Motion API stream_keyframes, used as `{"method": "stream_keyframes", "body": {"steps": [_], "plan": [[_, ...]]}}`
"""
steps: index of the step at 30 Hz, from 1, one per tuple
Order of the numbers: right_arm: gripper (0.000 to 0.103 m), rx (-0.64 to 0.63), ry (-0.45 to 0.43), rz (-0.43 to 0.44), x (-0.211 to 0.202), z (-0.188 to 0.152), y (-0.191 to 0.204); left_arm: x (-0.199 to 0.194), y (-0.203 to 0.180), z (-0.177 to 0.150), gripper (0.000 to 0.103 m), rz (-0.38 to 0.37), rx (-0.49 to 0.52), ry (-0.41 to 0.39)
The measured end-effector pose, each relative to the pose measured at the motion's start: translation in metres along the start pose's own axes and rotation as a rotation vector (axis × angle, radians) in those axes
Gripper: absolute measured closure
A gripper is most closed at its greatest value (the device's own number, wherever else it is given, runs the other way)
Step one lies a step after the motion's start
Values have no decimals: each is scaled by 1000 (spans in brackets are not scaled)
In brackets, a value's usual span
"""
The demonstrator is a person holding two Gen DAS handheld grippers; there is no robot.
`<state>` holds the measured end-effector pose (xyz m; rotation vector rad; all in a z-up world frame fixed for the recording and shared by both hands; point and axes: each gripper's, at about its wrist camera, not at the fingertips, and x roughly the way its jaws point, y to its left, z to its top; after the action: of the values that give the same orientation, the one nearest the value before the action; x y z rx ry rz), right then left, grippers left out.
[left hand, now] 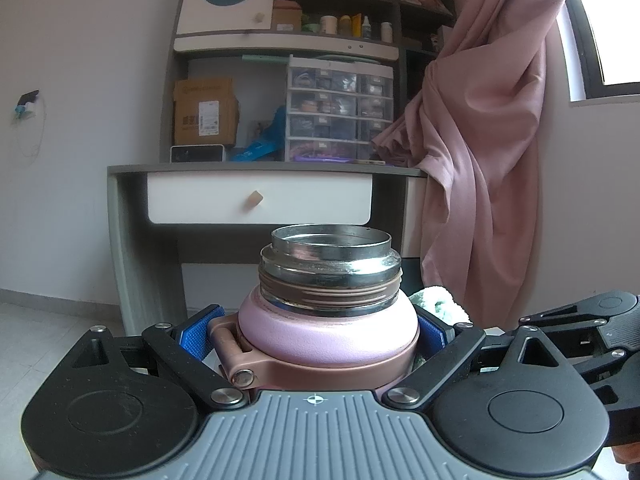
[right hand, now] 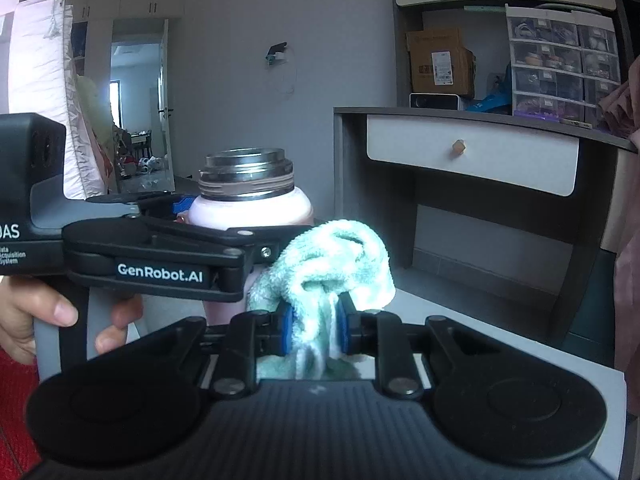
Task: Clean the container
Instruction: 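Rub the towel up and down the bottle side with the right gripper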
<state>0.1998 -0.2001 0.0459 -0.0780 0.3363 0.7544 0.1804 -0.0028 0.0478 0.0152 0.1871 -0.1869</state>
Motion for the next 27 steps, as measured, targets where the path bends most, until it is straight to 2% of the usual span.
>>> {"method": "stream_keyframes", "body": {"steps": [15, 23, 27], "plan": [[81, 27, 97, -6, 21, -27, -10, 1, 7, -1, 8, 5, 3, -2], [81, -18, 227, -26, 42, -48, -8, 2, 11, -1, 8, 5, 6, -2], [81, -23, 226, -31, 42, -50, -6, 2, 13, -1, 8, 5, 8, -3]]}}
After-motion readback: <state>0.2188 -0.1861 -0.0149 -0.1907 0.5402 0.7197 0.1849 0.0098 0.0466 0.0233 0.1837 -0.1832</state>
